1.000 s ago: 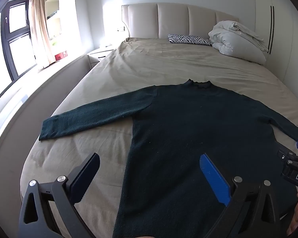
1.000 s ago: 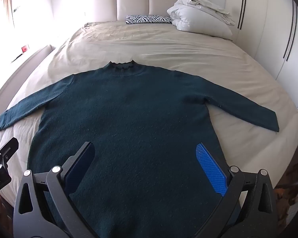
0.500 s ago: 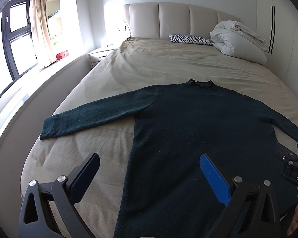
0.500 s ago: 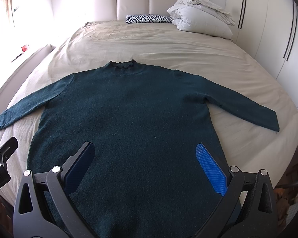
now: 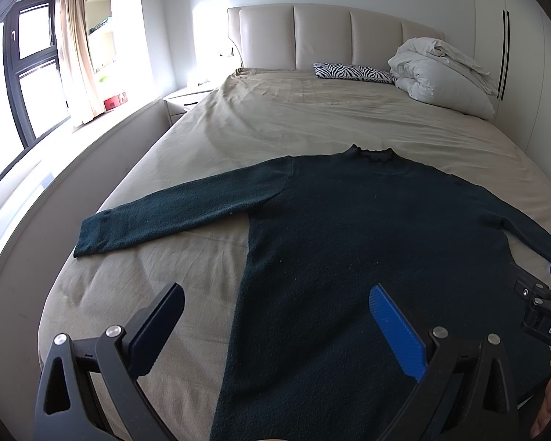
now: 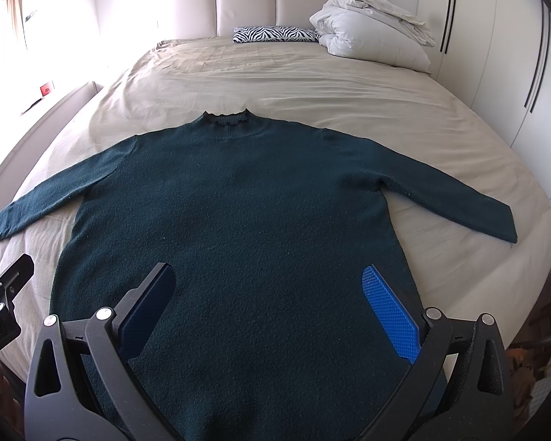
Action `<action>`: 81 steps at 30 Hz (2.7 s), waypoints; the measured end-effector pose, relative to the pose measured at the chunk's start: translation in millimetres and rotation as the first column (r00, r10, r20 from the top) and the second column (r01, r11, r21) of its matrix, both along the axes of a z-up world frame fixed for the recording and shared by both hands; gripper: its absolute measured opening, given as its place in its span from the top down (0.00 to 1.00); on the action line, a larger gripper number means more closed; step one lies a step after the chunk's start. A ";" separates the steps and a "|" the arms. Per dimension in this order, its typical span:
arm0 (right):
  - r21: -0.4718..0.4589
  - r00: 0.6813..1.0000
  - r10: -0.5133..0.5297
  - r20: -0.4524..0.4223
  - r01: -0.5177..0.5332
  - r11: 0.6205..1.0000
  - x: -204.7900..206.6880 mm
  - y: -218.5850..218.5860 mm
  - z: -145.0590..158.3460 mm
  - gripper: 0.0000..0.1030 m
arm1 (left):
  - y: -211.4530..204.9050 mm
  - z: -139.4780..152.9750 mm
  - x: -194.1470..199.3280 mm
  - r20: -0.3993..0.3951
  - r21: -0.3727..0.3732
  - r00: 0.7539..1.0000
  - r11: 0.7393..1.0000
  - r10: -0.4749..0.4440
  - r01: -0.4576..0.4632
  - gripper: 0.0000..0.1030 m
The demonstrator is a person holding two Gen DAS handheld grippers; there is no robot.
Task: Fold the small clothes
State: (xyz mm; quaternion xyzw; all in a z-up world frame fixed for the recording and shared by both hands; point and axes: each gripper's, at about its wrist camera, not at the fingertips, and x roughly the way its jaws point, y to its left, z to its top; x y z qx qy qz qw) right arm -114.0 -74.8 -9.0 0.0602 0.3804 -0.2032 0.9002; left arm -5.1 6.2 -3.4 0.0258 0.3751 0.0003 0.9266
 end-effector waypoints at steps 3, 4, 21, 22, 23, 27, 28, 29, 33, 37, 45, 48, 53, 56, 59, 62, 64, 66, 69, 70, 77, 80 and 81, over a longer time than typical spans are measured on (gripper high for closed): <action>0.001 1.000 0.000 0.000 0.000 1.000 -0.1 0.0 -0.1 0.00 | -0.6 0.2 0.5 0.001 0.000 1.000 1.000 0.000 0.000 0.00; 0.001 1.000 0.000 0.000 0.000 1.000 -0.1 0.0 -0.1 0.00 | -0.7 0.2 0.6 0.000 0.000 1.000 1.000 0.000 0.000 0.00; 0.002 1.000 0.003 -0.006 -0.003 1.000 -0.4 3.6 -4.6 0.00 | -0.9 0.3 0.6 -0.001 0.000 1.000 1.000 0.001 -0.001 0.00; 0.003 1.000 0.003 -0.006 -0.003 1.000 -0.6 3.4 -4.8 0.00 | -0.4 -0.1 -0.1 0.000 0.000 1.000 1.000 0.000 0.000 0.00; 0.003 1.000 0.003 -0.006 -0.003 1.000 -0.6 3.4 -4.7 0.00 | -0.8 0.1 0.4 0.000 0.001 1.000 1.000 0.001 -0.001 0.00; 0.003 1.000 0.003 -0.006 -0.003 1.000 -0.5 3.5 -4.8 0.00 | -1.0 0.2 0.7 -0.001 0.001 1.000 1.000 0.001 -0.001 0.00; 0.003 1.000 0.003 -0.006 -0.003 1.000 -0.4 3.7 -4.8 0.00 | -0.3 -0.3 0.3 -0.002 0.001 1.000 1.000 0.001 -0.001 0.00; 0.003 1.000 0.003 -0.007 -0.003 1.000 -0.3 3.8 -4.9 0.00 | 1.5 -1.2 0.0 -0.003 0.000 1.000 1.000 0.002 -0.002 0.00; 0.002 1.000 0.005 -0.008 -0.005 1.000 -1.0 4.6 -4.8 0.00 | 4.3 -2.7 -1.7 -0.002 0.000 1.000 1.000 0.002 -0.002 0.00; 0.002 1.000 0.009 -0.012 -0.009 1.000 -0.7 5.0 -5.6 0.00 | 4.5 -2.8 -1.8 -0.004 -0.001 1.000 1.000 0.001 -0.001 0.00; 0.004 1.000 0.013 -0.021 -0.013 1.000 2.8 5.5 -6.9 0.00 | 5.4 -3.5 -2.8 -0.005 -0.003 1.000 1.000 0.002 -0.002 0.00; 0.004 1.000 0.015 -0.026 -0.015 1.000 3.9 5.2 -7.6 0.00 | 13.6 -12.5 -1.6 -0.008 -0.003 1.000 1.000 0.005 -0.005 0.00; 0.006 0.999 0.017 -0.033 -0.017 1.000 5.8 5.0 -9.9 0.00 | 12.7 -17.1 -1.3 -0.014 -0.002 1.000 1.000 0.003 -0.004 0.00; 0.008 0.999 0.017 -0.037 -0.017 1.000 7.2 4.2 -11.0 0.00 | 9.1 -16.8 2.2 -0.018 0.002 1.000 1.000 0.008 -0.008 0.00; 0.020 0.999 0.013 -0.034 -0.012 1.000 8.1 0.8 -12.9 0.00 | 8.4 -16.7 5.3 -0.033 -0.020 0.999 1.000 0.009 -0.009 0.00; 0.048 1.000 0.004 -0.027 -0.002 0.999 7.6 -8.7 -15.7 0.00 | 10.6 -21.4 8.7 -0.063 -0.086 0.998 0.996 -0.008 0.002 0.00; 0.075 1.000 -0.015 -0.002 0.015 0.997 3.9 -23.6 -16.6 0.00 | 11.8 -26.1 11.7 -0.086 -0.136 0.996 0.991 -0.020 0.008 0.00; 0.122 0.998 -0.056 0.031 0.052 0.991 -3.4 -51.2 -18.2 0.00 | 11.2 -31.7 15.2 -0.109 -0.171 0.994 0.985 -0.026 0.007 0.00; 0.265 0.979 -0.181 0.093 0.151 0.952 -24.8 -119.4 -25.0 0.00 | 7.2 -40.7 21.9 -0.147 -0.198 0.988 0.980 -0.054 0.025 0.00; 0.308 0.966 -0.236 0.106 0.194 0.932 -34.1 -145.0 -29.0 0.00 | 3.7 -44.7 25.5 -0.170 -0.201 0.983 0.979 -0.070 0.035 0.00; 0.574 0.804 -0.580 0.131 0.415 0.706 -112.2 -321.7 -72.7 0.07 | -17.9 -62.3 49.3 -0.229 -0.271 0.961 0.958 -0.156 0.091 0.00; 0.677 0.733 -0.672 0.107 0.442 0.589 -140.7 -388.7 -97.2 0.17 | -29.5 -60.4 55.5 -0.155 -0.300 0.967 0.943 -0.200 0.147 0.00; 0.703 0.717 -0.690 0.099 0.441 0.558 -146.5 -407.2 -105.1 0.19 | -33.4 -59.9 58.3 -0.152 -0.309 0.965 0.938 -0.215 0.160 0.00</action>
